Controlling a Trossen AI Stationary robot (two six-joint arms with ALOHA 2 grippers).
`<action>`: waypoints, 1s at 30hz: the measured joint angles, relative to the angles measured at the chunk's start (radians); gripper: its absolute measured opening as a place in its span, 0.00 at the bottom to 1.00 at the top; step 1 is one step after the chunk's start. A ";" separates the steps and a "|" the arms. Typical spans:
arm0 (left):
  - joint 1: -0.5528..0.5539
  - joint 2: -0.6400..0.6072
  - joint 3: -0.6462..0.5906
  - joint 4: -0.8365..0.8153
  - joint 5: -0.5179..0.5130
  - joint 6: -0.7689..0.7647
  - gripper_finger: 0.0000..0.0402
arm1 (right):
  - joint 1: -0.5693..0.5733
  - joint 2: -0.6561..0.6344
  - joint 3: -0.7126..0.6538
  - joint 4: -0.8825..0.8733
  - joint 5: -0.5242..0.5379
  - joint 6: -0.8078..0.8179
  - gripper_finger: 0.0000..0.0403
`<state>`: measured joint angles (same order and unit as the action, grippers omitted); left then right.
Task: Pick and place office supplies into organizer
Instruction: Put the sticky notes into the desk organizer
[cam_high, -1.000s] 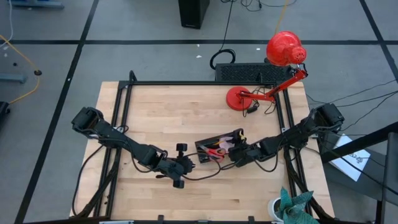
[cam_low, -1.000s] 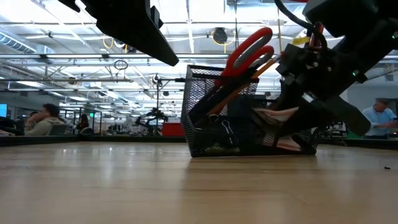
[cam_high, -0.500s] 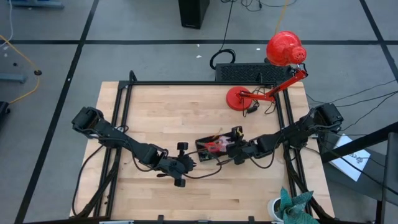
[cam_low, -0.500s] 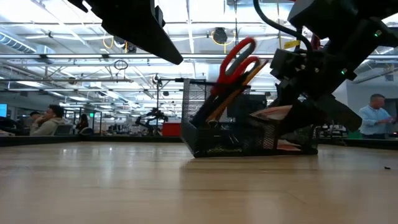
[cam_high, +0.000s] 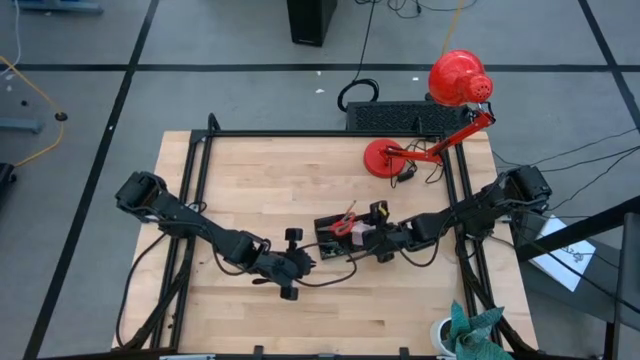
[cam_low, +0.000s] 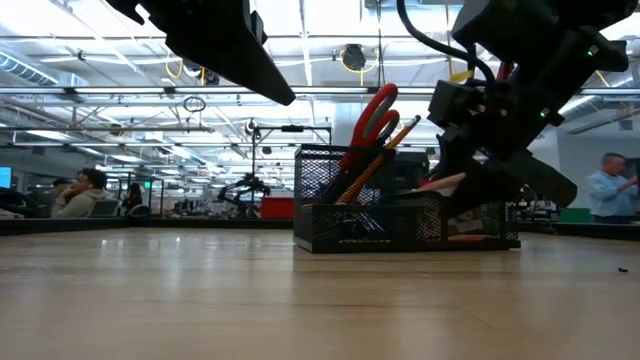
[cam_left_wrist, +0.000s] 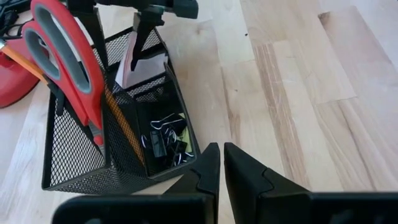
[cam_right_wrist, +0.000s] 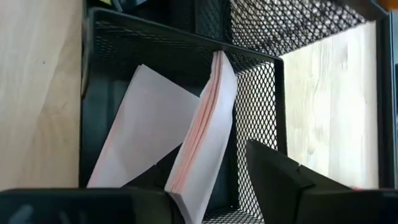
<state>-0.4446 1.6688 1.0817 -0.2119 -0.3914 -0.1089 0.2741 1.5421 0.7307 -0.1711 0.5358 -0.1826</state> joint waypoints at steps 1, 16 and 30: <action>0.000 0.000 0.000 0.000 0.000 0.001 0.08 | 0.000 0.000 0.001 0.000 0.000 -0.012 0.36; -0.004 0.000 0.000 -0.003 0.000 0.001 0.08 | -0.005 -0.001 0.150 -0.223 -0.080 0.013 0.45; -0.016 0.000 0.000 -0.005 0.001 0.001 0.08 | 0.001 -0.001 0.260 -0.414 -0.096 0.108 0.44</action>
<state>-0.4606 1.6688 1.0817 -0.2169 -0.3908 -0.1081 0.2756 1.5410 0.9909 -0.5855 0.4397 -0.0750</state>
